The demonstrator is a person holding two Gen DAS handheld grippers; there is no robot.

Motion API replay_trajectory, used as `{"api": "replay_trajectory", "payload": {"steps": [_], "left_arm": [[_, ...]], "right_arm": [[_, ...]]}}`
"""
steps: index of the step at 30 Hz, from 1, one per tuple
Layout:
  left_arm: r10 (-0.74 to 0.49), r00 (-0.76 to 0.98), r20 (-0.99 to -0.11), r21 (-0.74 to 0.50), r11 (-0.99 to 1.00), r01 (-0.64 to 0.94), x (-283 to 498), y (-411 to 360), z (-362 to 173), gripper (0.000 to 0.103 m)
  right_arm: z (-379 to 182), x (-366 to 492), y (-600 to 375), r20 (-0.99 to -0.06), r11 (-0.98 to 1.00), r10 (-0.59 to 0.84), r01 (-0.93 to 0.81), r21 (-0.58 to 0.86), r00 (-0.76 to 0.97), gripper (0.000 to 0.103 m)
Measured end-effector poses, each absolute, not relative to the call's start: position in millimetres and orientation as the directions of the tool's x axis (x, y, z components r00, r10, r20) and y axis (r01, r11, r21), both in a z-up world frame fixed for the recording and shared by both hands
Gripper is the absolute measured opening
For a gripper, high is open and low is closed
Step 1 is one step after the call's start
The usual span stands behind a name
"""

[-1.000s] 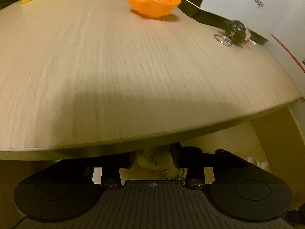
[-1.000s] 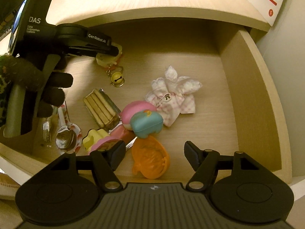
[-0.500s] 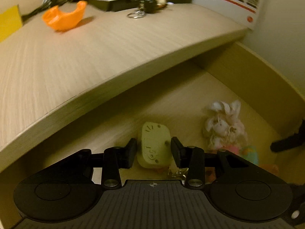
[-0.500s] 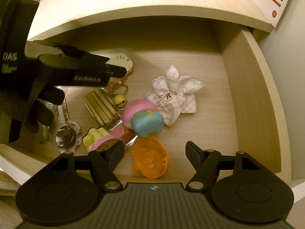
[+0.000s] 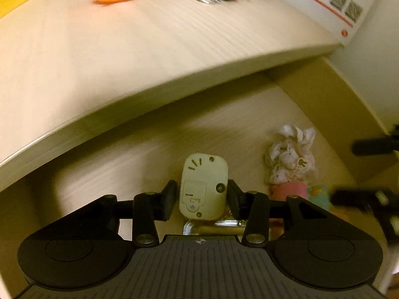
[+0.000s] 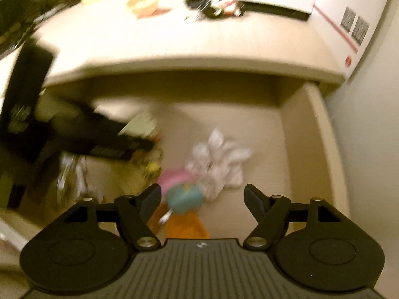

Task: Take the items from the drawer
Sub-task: 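Grasp the cream square keychain with the left tool while the right tool grasps the white-pink fabric bunny, then lift both toys out of the drawer and carry them over the desktop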

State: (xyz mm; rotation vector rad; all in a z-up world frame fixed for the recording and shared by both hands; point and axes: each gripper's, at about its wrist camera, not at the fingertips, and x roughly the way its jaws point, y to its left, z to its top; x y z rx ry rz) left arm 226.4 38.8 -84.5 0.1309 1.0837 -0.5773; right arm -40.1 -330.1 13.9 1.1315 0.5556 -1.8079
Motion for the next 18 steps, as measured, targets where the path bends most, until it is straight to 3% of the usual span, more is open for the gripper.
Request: {"api": "replay_trajectory", "payload": {"steps": [7,10,11,12,18], "left_arm": [[-0.426,0.357,-0.831,-0.252,0.862,0.441,205,49,-42,0.047],[-0.443,0.384,-0.81,-0.27,0.863,0.426,198,67,-28,0.047],[-0.447,0.389,-0.806,-0.275,0.864,0.422,197,67,-23,0.047],[-0.45,0.397,-0.8,-0.279,0.865,0.417,194,72,-19,0.047],[-0.489,0.44,-0.753,-0.286,0.846,0.45,178,89,29,0.047]], "right_arm": [[-14,-81,-375,-0.923,-0.541,-0.378,0.827,0.154,-0.075,0.078],[-30,-86,-390,-0.941,-0.546,-0.333,0.826,0.14,-0.06,0.058],[-35,-88,-392,-0.946,-0.547,-0.321,0.823,0.153,-0.037,0.036],[-36,-90,-392,-0.948,-0.548,-0.318,0.821,0.164,-0.023,0.025],[5,-76,-371,-0.918,-0.542,-0.385,0.829,0.141,-0.096,0.017]]}}
